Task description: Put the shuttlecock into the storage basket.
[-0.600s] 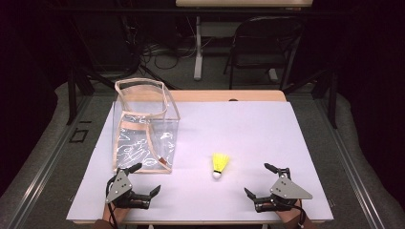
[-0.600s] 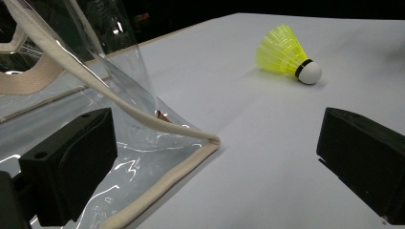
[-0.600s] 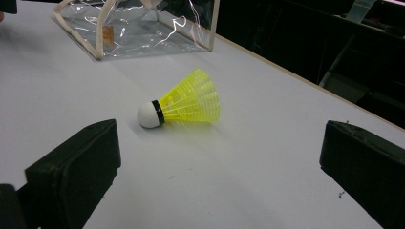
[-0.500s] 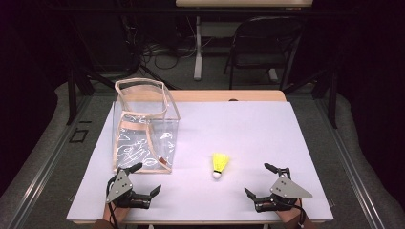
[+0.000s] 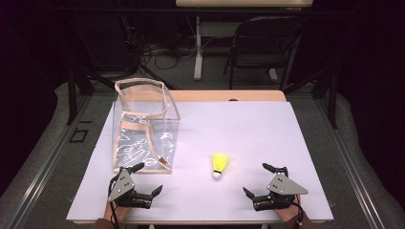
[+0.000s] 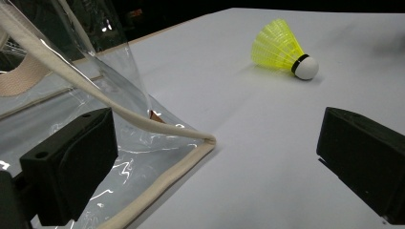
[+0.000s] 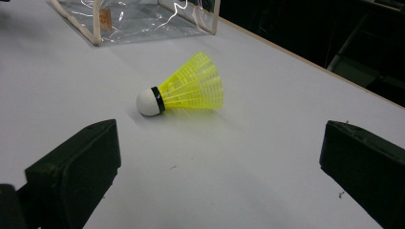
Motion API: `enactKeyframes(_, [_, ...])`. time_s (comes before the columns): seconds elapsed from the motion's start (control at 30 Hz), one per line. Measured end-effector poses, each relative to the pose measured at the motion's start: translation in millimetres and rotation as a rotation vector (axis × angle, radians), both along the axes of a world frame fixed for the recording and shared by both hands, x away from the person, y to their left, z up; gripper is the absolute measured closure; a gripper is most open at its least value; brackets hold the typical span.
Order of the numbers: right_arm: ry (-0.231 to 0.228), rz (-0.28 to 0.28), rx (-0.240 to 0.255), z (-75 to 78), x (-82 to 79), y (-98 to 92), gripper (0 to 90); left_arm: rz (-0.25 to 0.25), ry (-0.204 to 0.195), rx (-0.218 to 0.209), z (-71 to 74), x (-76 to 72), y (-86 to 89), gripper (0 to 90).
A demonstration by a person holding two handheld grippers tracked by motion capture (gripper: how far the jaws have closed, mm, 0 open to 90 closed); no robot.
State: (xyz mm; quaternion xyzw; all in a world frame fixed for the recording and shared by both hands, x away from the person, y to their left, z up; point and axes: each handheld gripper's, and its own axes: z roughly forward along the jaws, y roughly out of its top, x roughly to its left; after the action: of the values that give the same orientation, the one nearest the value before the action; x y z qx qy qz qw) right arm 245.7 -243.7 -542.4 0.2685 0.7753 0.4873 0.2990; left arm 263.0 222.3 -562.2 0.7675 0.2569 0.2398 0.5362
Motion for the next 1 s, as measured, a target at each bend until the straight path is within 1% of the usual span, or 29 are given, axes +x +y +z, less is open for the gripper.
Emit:
enactKeyframes(0.27, [0.043, 0.004, -0.007, 0.2, 6.0, 3.3, 0.0, 0.0, 0.004, 0.002, 0.0, -0.2, -0.6, 0.0])
enactKeyframes(0.63, [0.07, 0.017, -0.03, 0.1, 10.8, 10.4, 0.0, -0.005, 0.003, 0.004, -0.1, 0.2, -1.0, 0.0])
enactKeyframes(0.97, [0.099, 0.043, -0.045, 1.5, 15.6, 17.8, 0.0, -0.009, 0.007, 0.004, -0.7, 1.0, -1.7, 0.0])
enactKeyframes(1.0, [0.111, 0.045, -0.051, 1.5, 17.0, 19.9, 0.0, -0.01, 0.007, 0.004, -0.8, 1.1, -1.9, 0.0])
